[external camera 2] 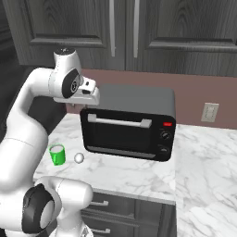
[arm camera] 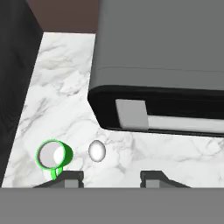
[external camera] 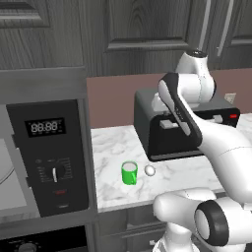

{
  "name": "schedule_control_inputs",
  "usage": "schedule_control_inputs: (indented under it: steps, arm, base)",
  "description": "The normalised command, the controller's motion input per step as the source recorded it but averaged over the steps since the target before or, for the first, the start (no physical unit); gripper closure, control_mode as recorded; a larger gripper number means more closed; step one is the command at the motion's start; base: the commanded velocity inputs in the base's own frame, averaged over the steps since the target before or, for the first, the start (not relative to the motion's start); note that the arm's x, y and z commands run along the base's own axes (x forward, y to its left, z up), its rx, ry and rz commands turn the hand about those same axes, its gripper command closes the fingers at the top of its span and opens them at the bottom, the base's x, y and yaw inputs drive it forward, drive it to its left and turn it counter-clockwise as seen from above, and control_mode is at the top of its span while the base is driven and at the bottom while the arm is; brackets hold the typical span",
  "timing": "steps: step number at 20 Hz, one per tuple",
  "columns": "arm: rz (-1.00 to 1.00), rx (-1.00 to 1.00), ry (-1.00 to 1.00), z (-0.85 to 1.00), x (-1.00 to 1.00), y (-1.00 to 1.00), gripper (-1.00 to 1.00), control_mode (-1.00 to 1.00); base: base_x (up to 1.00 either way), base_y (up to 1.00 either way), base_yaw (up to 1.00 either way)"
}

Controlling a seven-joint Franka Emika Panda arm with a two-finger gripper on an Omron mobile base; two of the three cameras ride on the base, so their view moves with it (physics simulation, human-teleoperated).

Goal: Pick the mug from the counter and place it inside the microwave. Then close the microwave.

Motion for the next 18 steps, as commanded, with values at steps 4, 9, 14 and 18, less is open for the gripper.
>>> schedule_control_inputs:
  steps: [4, 9, 14, 18]
  arm:
    - [-0.12, 0.01, 0.11, -0.33, -0.07, 0.44, -1.0, -1.0]
    - [-0.07, 0.0, 0.19, -0.59, -0.12, 0.6, -1.0, -1.0]
    - [0.02, 0.0, 0.08, -0.23, -0.2, 0.03, -1.0, -1.0]
    - [0.03, 0.0, 0.05, -0.04, -0.62, 0.0, -1.0, -1.0]
  base:
    - [0.0, 0.0, 0.0]
    - [0.0, 0.0, 0.0]
    - [0.0, 0.0, 0.0]
    - [0.0, 0.0, 0.0]
